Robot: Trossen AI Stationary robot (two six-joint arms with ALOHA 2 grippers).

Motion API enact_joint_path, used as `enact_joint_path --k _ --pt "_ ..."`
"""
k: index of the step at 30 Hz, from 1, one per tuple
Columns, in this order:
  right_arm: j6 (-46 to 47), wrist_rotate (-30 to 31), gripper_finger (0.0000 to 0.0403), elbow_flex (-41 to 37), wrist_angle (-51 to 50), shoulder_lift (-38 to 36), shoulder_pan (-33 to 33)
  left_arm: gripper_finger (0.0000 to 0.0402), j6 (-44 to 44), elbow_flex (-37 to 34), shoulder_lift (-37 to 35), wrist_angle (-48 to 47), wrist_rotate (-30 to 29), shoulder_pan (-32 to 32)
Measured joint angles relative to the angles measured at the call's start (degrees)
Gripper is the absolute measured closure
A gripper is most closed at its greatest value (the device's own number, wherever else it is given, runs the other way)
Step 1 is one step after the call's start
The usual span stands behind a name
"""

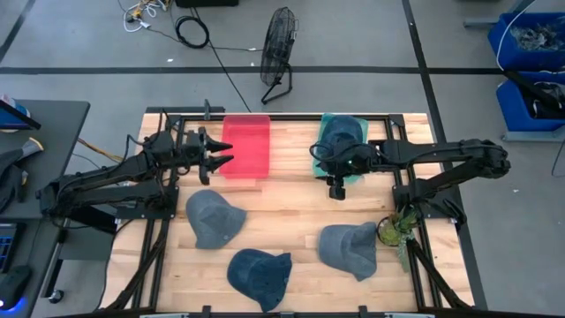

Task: Pick & Place hat
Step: Put the left gray cap into the red bin

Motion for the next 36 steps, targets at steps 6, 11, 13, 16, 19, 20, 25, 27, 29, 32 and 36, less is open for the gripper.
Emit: enact_joint_path --k 6,11,13,16,19,20,25,27,29,32,36 --pt "3.5 -0.1 0.0206 0.0 -2.2 0.3 0.2 0.0218 3.9 0.0 0.0 0.5 0.5 -5.0" --pt "5.4 -0.3 0.0209 0.0 -5.0 0.3 1.0 0.0218 3.6 0.0 0.0 0.3 0.5 -9.0" --pt "5.4 -0.4 0.0213 0.0 -5.8 0.3 1.6 0.0218 4.3 0.0 0.7 0.2 0.5 -10.4" --pt "5.7 -0.5 0.0218 0.0 -6.4 0.3 2.7 0.0218 3.4 0.0 2.1 0.4 0.4 -12.0" --pt "5.2 -0.6 0.0220 0.0 -6.6 0.3 4.0 0.0218 -0.2 0.0 4.9 0.1 -0.4 -13.2" --pt "4.4 -0.6 0.0220 0.0 -6.3 0.3 4.3 0.0218 -1.1 0.0 6.1 -0.1 -1.1 -13.6" --pt "3.9 -0.6 0.0220 0.0 -4.9 0.3 5.5 0.0218 -6.5 0.0 12.7 0.0 -5.4 -14.8" --pt "3.9 -0.5 0.0220 0.0 -4.9 0.3 5.7 0.0219 -11.8 0.0 14.4 -1.3 -5.5 -15.1" --pt "3.8 -0.5 0.0220 0.0 -4.9 0.3 5.7 0.0222 -14.1 0.0 15.2 -4.8 -4.4 -15.7" --pt "3.1 -0.4 0.0220 0.0 -4.9 0.3 5.7 0.0234 -16.6 0.0 15.4 -12.6 -3.8 -17.2" --pt "2.0 -0.4 0.0221 0.0 -4.9 0.3 5.7 0.0256 -18.4 0.0 15.3 -20.6 -2.6 -20.1"
